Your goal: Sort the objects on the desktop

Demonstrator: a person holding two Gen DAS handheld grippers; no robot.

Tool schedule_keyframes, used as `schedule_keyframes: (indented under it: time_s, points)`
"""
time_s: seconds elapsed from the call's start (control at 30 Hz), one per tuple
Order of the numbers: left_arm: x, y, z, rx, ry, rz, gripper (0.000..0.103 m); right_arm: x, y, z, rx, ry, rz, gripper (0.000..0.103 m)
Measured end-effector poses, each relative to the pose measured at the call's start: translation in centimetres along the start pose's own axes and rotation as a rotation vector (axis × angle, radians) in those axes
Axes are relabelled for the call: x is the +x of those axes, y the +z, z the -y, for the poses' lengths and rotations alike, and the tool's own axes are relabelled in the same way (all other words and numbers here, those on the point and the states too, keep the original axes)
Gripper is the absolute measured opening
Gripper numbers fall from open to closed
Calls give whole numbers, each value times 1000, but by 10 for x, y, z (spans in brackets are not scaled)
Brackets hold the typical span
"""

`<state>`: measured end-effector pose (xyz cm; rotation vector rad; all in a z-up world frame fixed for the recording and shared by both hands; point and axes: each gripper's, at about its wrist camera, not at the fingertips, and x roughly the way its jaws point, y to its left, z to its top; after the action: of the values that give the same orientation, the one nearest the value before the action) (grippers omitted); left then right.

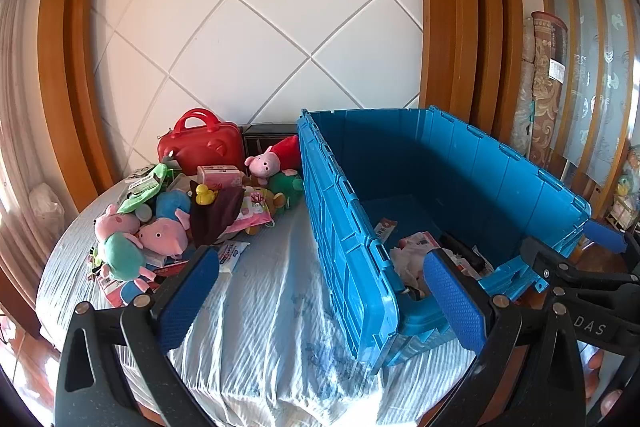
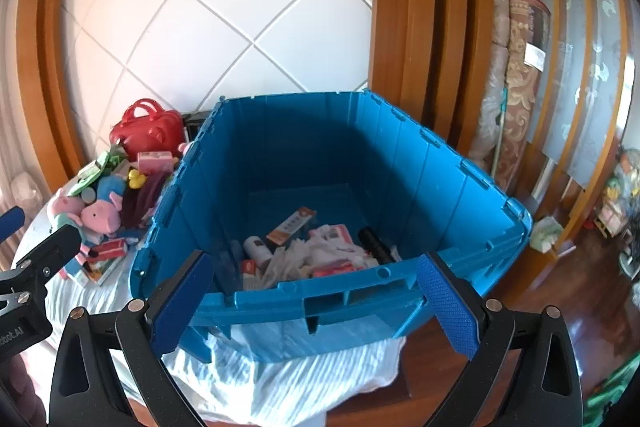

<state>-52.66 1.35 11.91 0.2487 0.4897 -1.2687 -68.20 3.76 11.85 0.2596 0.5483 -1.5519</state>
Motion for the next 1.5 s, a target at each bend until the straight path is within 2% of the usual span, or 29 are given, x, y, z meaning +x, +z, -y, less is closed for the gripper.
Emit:
schedule_keyframes:
  time_s: [0.7, 0.93, 1.2, 1.5]
  points:
    - [11, 2, 6, 2, 10, -19, 103, 14, 2, 7, -3, 7, -21, 103]
    - [17, 3, 17, 5, -7, -41, 103, 17, 3, 16, 0, -25, -27, 103]
    - [33, 7, 32, 15, -5, -105, 103, 25, 6, 33, 4, -67, -57, 103]
    - [42, 11, 48, 42, -16, -112, 103, 34, 12, 48, 22, -86, -65, 103]
